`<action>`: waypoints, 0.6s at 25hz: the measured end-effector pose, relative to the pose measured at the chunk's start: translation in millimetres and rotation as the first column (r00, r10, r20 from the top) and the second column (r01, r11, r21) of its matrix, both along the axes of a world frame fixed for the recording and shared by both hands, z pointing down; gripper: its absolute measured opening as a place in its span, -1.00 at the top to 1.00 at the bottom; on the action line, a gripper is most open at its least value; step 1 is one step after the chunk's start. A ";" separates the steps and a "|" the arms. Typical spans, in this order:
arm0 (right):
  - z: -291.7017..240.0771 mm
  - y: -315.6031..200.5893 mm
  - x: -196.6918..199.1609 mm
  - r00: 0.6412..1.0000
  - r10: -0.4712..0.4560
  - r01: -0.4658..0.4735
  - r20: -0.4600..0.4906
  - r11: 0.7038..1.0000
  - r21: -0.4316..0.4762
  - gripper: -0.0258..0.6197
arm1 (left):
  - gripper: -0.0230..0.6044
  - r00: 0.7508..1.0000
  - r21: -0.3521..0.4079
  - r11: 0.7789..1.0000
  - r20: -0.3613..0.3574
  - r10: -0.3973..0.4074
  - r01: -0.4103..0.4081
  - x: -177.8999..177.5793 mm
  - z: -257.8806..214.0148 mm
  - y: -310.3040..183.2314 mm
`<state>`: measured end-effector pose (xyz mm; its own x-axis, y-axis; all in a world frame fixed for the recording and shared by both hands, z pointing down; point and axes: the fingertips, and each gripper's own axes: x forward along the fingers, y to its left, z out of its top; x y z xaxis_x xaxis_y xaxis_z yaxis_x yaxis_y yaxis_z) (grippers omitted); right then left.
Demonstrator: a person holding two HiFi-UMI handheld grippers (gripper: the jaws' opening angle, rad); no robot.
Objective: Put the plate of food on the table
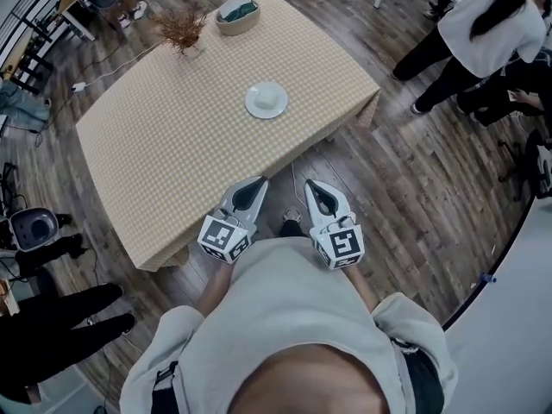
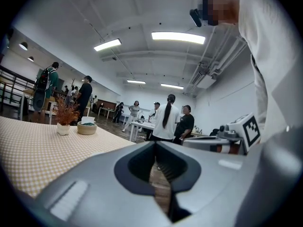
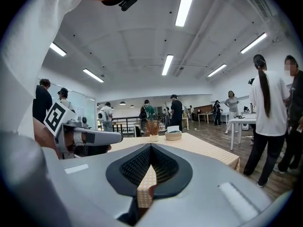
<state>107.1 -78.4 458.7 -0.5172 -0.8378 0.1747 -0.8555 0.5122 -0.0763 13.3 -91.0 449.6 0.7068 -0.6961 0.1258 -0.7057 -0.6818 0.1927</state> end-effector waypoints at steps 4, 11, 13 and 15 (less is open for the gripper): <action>2.2 23.4 -25.2 1.000 0.009 -0.009 -0.008 1.000 -0.015 0.93 | 0.90 1.000 -0.016 1.000 -0.005 0.000 0.000 -26.9 2.8 25.6; 13.6 62.9 -54.9 0.999 0.041 -0.040 0.014 0.997 -0.058 0.93 | 0.90 1.000 -0.046 0.999 -0.010 -0.004 0.003 -60.4 14.4 69.2; 16.4 75.6 -63.4 0.999 0.046 -0.045 0.013 0.997 -0.063 0.93 | 0.90 1.000 -0.051 0.999 -0.013 -0.002 0.002 -69.3 17.8 83.5; 19.0 86.7 -71.0 0.999 0.048 -0.047 0.009 0.997 -0.064 0.93 | 0.90 1.000 -0.052 0.999 -0.015 0.000 -0.001 -77.0 20.4 95.7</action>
